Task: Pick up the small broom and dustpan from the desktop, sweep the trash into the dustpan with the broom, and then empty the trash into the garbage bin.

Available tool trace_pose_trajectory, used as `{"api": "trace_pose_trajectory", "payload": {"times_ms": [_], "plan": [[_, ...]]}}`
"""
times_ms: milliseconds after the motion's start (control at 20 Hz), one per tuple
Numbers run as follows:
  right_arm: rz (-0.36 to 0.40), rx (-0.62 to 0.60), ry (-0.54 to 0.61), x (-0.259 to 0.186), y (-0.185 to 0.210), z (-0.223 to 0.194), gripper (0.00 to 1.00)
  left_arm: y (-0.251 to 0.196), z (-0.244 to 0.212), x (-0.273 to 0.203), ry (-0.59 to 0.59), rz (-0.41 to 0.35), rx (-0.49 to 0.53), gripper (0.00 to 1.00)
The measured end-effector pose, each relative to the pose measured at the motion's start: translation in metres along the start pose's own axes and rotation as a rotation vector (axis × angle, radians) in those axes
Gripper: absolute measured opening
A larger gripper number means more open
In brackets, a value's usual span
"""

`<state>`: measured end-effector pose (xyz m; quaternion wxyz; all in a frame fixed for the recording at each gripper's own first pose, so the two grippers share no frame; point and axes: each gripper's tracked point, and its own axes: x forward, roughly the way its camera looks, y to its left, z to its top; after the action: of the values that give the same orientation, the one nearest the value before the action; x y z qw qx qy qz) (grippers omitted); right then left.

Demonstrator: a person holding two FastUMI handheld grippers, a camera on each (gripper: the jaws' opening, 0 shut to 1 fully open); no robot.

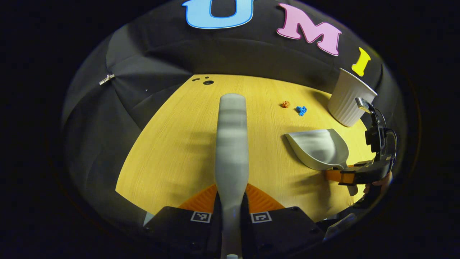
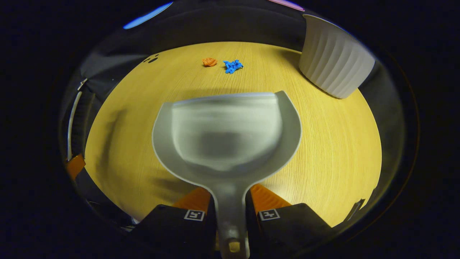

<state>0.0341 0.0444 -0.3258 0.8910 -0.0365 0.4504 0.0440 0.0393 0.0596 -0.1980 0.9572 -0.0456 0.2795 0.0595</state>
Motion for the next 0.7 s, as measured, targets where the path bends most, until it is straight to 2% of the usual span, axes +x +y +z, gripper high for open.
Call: {"api": "trace_pose_trajectory", "payload": {"times_ms": [50,100,150,200,250,300,400,450,500,600,700], "plan": [[0.022,-0.019,-0.010,0.000,0.000,0.000,0.43,-0.004,0.002,0.004,0.004,-0.003,-0.010,0.25],[0.045,-0.036,-0.011,-0.001,-0.001,-0.001,0.38,-0.009,0.004,0.010,0.005,-0.006,-0.013,0.25],[0.061,-0.053,-0.014,-0.002,-0.002,-0.001,0.41,-0.012,0.009,0.015,0.003,-0.007,-0.010,0.25],[0.072,-0.079,-0.018,-0.002,-0.003,-0.001,0.36,-0.016,0.014,0.022,0.003,-0.010,-0.001,0.25],[0.070,-0.096,-0.025,-0.001,-0.008,-0.001,0.33,-0.020,0.020,0.030,0.006,-0.014,0.016,0.25],[0.065,-0.111,-0.025,-0.001,-0.014,-0.002,0.36,-0.021,0.026,0.037,0.010,-0.019,0.033,0.26],[0.072,-0.116,-0.020,-0.005,-0.025,-0.003,0.36,-0.030,0.043,0.054,0.021,-0.048,0.049,0.25],[0.072,-0.121,-0.017,-0.008,-0.034,-0.004,0.33,-0.033,0.053,0.064,0.027,-0.052,0.063,0.25],[0.069,-0.127,-0.013,-0.011,-0.043,-0.003,0.36,-0.032,0.063,0.075,0.032,-0.052,0.079,0.25],[0.067,-0.135,-0.015,-0.015,-0.062,0.000,0.36,-0.038,0.080,0.098,0.062,-0.064,0.100,0.26],[0.050,-0.157,-0.029,-0.018,-0.082,0.007,0.40,-0.044,0.094,0.117,0.091,-0.070,0.162,0.25]]}}
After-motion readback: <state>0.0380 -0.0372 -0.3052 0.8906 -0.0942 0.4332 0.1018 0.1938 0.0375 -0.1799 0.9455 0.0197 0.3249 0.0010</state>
